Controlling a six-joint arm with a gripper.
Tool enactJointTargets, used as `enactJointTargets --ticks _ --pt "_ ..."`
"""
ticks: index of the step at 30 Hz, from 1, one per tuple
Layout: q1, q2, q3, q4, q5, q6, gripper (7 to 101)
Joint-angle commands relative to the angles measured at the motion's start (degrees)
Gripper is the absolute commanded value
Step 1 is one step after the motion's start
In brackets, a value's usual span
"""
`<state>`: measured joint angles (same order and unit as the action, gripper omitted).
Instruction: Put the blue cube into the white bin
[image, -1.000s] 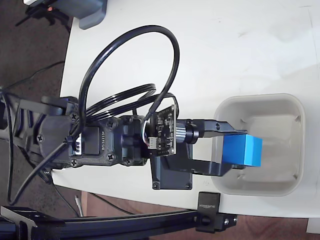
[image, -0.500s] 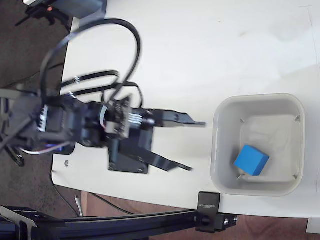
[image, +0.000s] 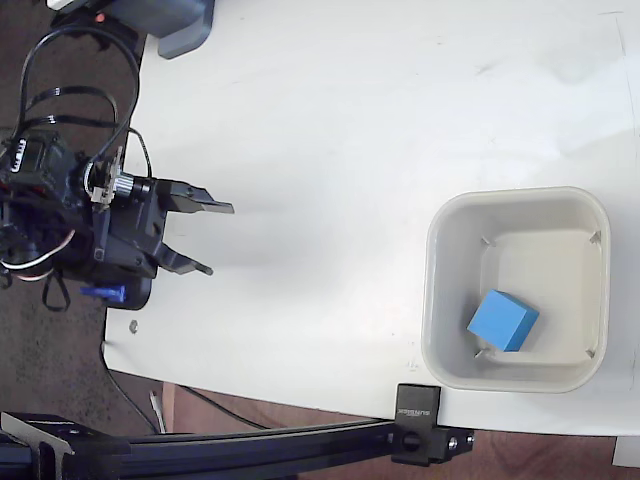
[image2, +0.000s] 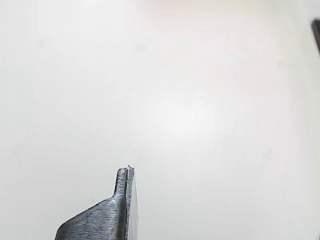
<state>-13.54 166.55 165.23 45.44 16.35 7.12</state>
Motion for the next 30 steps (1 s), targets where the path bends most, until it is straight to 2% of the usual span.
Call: enactJointTargets --ticks 1,3,6,9,30 --pt "-0.26 6.42 2.11 -0.53 -0.35 -2.29 100.3" --pt "-0.53 8.44 3.96 0.35 -0.44 -2.37 100.3" --pt "-2.11 7.91 6.33 -1.49 0.53 -2.11 100.3" --pt "-0.53 7.73 6.15 -1.49 -1.41 -2.81 100.3" --pt "0.18 8.35 6.24 -0.88 -1.58 -2.29 100.3"
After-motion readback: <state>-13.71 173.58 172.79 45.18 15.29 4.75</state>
